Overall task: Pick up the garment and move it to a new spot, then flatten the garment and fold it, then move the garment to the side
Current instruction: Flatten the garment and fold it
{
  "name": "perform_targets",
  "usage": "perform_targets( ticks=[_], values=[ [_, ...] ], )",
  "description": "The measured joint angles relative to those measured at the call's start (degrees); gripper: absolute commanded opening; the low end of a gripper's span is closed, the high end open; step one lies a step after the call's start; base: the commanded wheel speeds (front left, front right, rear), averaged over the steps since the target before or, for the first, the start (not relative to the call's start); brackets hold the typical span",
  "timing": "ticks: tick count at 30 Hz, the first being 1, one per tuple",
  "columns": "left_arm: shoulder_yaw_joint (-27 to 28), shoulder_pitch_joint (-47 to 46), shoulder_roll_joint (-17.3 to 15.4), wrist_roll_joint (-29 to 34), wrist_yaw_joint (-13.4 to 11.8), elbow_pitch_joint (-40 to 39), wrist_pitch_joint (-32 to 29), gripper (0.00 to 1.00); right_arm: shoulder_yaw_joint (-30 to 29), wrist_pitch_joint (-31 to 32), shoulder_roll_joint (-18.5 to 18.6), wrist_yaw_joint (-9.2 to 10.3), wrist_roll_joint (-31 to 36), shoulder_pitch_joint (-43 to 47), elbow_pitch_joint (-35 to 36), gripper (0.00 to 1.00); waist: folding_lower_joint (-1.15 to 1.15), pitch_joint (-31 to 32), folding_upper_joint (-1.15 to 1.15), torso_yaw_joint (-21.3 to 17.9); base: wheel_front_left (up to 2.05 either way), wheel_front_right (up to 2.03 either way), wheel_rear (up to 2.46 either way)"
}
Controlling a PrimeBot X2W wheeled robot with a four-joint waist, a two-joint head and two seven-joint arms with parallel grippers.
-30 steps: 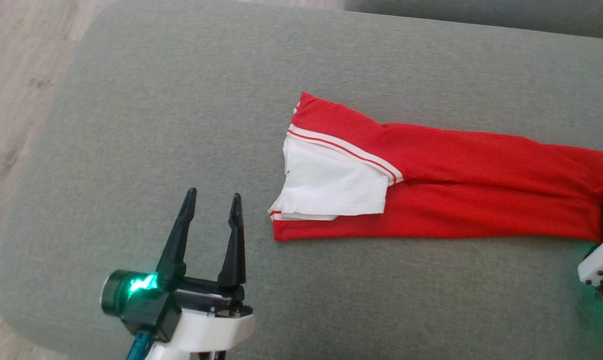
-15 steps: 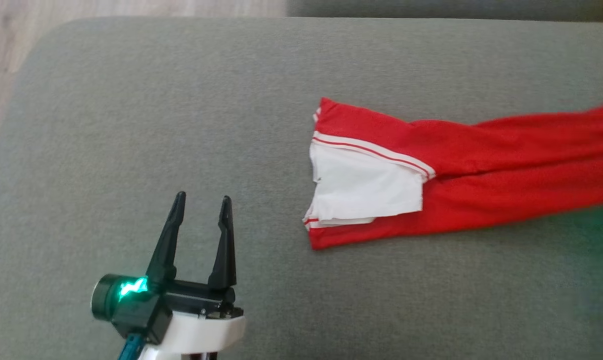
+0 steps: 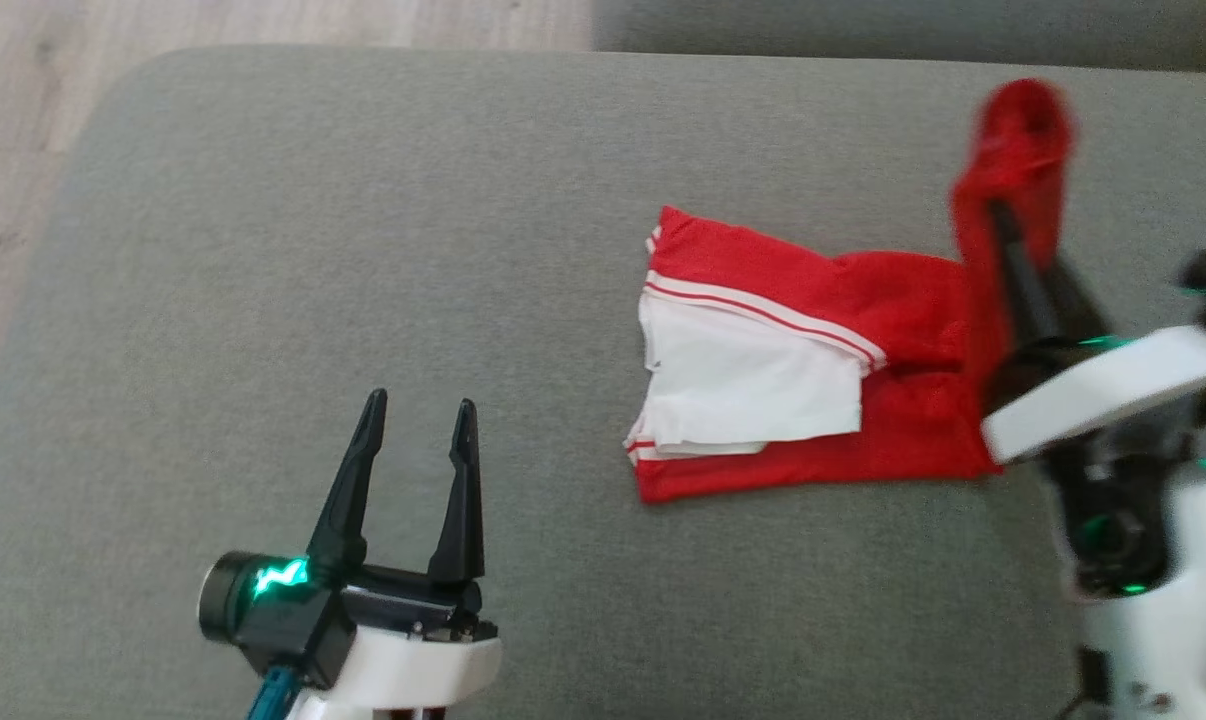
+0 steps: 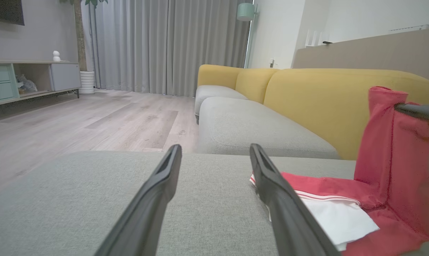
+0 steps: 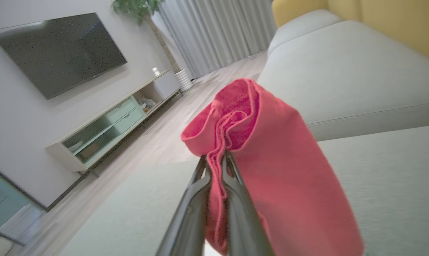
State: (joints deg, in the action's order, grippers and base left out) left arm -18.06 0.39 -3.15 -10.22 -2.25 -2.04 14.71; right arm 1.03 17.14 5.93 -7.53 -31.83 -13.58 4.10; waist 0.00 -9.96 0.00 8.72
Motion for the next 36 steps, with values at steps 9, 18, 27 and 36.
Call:
perform_targets(
  ticks=[9, 18, 27, 36],
  values=[
    [-0.64, -0.02, 0.0, -1.46, -0.09, 0.51, 0.0, 1.0, 10.53, -2.69, -2.21, 0.0, -0.54, 0.02, -6.81, 0.0, 0.0, 0.13, 0.0, 4.15, 0.0, 0.0, 0.0],
    [-0.87, -0.03, 0.0, -1.92, -0.29, 0.76, 0.0, 1.0, 21.17, -9.9, -2.25, 0.0, -6.06, -0.34, -15.17, 1.0, 0.0, -0.14, 0.0, 5.91, 0.0, 0.0, 0.0],
    [-0.2, 0.03, 0.01, -1.91, -0.8, 0.9, 0.0, 1.0, 14.34, -21.93, -1.8, 0.0, 0.1, -2.19, -11.81, 1.0, 0.0, 1.56, 0.0, 3.83, 0.0, 0.0, 0.0],
    [1.83, 3.71, 0.01, -1.21, -1.12, 1.41, 0.0, 1.0, 8.18, -30.91, 6.28, 0.0, 7.76, 8.51, -11.04, 1.0, 0.0, 6.17, 0.0, 0.05, 0.0, 0.0, 0.0]
  ],
)
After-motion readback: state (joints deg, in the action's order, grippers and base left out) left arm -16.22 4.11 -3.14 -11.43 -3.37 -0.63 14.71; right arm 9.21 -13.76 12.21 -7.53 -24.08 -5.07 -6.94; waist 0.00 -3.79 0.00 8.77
